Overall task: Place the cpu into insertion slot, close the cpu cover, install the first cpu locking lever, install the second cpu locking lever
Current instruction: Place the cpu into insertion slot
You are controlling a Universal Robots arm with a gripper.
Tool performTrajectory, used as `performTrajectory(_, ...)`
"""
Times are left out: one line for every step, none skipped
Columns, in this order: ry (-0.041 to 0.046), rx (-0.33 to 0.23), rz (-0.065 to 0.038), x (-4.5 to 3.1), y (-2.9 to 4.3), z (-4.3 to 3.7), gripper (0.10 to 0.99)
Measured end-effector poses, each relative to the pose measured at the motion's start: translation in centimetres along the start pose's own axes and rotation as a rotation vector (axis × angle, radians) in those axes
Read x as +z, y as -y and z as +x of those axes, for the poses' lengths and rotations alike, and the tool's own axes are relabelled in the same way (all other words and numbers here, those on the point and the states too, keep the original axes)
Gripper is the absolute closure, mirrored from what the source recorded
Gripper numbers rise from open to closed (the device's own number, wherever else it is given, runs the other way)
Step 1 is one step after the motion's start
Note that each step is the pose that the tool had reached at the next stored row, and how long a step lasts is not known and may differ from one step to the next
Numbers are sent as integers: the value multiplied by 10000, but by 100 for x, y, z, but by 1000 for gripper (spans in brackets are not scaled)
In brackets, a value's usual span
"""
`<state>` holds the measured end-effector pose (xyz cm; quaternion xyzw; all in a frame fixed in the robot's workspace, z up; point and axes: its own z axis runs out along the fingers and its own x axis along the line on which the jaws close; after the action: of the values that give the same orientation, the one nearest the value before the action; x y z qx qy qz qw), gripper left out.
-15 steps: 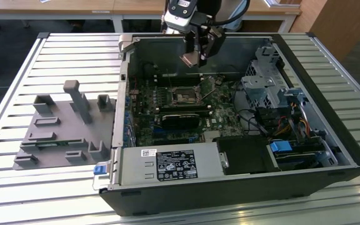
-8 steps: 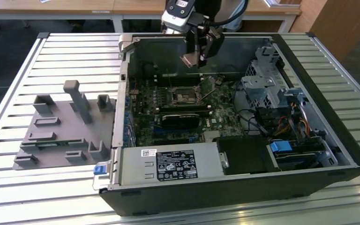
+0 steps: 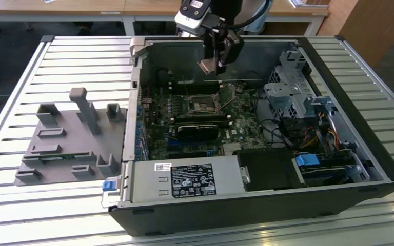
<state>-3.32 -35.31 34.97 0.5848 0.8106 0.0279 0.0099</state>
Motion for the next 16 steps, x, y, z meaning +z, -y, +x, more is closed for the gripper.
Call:
performTrajectory(0,26,-2,4,0,0,545)
performTrajectory(2,38,0,8,1,0,545)
performTrajectory(0,47,12,12,1,0,545)
performTrajectory(-5,54,27,18,2,0,545)
performTrajectory(-13,59,55,24,2,0,545)
performTrajectory(-21,67,81,31,2,-1,545)
performTrajectory(-17,90,95,37,2,0,545)
performTrajectory(5,136,102,42,2,1,545)
performTrajectory(25,214,106,48,2,1,545)
performTrajectory(39,318,107,53,2,1,545)
performTrajectory(48,457,105,60,3,1,545)
performTrajectory(57,606,103,66,3,1,545)
performTrajectory(64,754,101,72,4,1,545)
performTrajectory(72,895,98,78,4,1,545)
performTrajectory(79,1035,96,85,4,0,545)
performTrajectory(88,1176,95,91,5,0,545)
